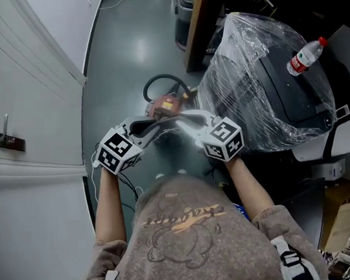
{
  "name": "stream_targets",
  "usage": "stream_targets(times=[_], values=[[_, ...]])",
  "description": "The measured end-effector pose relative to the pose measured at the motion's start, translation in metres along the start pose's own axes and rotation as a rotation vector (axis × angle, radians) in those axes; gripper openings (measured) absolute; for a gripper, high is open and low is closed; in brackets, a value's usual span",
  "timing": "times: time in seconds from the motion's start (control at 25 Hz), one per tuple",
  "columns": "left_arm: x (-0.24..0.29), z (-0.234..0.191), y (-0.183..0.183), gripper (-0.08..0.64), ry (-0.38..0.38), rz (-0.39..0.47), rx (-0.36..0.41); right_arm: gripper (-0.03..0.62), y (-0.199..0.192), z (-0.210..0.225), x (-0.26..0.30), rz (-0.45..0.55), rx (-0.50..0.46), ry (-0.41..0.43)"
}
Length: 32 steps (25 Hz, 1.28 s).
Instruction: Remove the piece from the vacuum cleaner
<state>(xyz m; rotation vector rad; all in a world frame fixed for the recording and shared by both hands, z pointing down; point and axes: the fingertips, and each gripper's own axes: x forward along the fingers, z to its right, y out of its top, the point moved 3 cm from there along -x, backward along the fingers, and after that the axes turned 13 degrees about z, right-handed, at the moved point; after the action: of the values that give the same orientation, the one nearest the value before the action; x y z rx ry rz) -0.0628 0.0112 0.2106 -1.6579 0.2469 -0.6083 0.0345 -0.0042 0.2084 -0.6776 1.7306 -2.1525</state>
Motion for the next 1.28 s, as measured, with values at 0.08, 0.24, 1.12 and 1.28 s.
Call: stream_targets(times=[0.08,0.24,1.12,1.28], values=[[0.0,0.004,0.0,0.048,-0.002,0.016,0.004,0.052,0.0,-0.003,-0.005,0.014,-0.006,-0.013],[0.005,0.011,-0.008,0.048,-0.01,0.027,0.003,0.052,-0.01,-0.004,-0.013,0.039,0.01,-0.053],[0.008,0.025,-0.039,0.048,0.022,0.0,-0.04,0.044,-0.046,-0.009,-0.02,0.046,0.043,-0.079],[0.007,0.028,-0.039,0.048,0.028,-0.007,-0.038,0.044,-0.047,-0.012,-0.022,0.049,0.052,-0.076]])
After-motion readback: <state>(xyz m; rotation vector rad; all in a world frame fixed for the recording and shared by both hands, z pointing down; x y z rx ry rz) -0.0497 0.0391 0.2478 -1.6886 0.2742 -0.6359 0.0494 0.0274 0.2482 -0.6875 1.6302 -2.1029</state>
